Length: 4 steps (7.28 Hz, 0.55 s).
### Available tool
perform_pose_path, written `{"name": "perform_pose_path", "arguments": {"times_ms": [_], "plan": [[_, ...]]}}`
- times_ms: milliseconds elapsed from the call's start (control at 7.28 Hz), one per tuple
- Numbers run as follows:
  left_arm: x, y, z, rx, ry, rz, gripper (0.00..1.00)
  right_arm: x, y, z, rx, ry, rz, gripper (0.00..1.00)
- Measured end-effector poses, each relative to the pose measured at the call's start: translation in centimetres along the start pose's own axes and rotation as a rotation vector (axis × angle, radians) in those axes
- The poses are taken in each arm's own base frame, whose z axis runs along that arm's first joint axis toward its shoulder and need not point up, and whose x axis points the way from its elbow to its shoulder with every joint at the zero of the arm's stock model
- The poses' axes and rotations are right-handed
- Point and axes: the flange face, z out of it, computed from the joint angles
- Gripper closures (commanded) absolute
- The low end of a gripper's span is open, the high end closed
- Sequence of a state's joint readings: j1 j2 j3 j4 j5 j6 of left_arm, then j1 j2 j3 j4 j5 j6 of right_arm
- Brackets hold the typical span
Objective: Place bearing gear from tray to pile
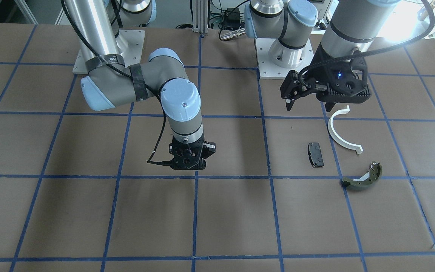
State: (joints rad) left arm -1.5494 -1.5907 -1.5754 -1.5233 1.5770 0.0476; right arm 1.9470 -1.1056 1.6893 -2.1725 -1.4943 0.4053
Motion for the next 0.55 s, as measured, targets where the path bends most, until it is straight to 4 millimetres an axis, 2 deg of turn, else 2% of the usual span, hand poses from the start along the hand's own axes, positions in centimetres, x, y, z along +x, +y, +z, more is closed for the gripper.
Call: {"name": "perform_pose_path", "arguments": {"times_ms": [137,275,412,549], "plan": [[0.0,0.0,0.0,0.000,0.000,0.000,0.00,-0.8,0.2,1.3,0.000,0.000,0.013,0.79],[0.0,0.0,0.0,0.000,0.000,0.000,0.00,-1.5,0.4,2.2,0.006,-0.002,0.028,0.57],[0.0,0.0,0.0,0.000,0.000,0.000,0.00,-1.9,0.5,2.6,0.008,-0.004,0.049,0.11],[0.0,0.0,0.0,0.000,0.000,0.000,0.00,-2.1,0.6,2.9,0.007,-0.003,0.075,0.00]]}}
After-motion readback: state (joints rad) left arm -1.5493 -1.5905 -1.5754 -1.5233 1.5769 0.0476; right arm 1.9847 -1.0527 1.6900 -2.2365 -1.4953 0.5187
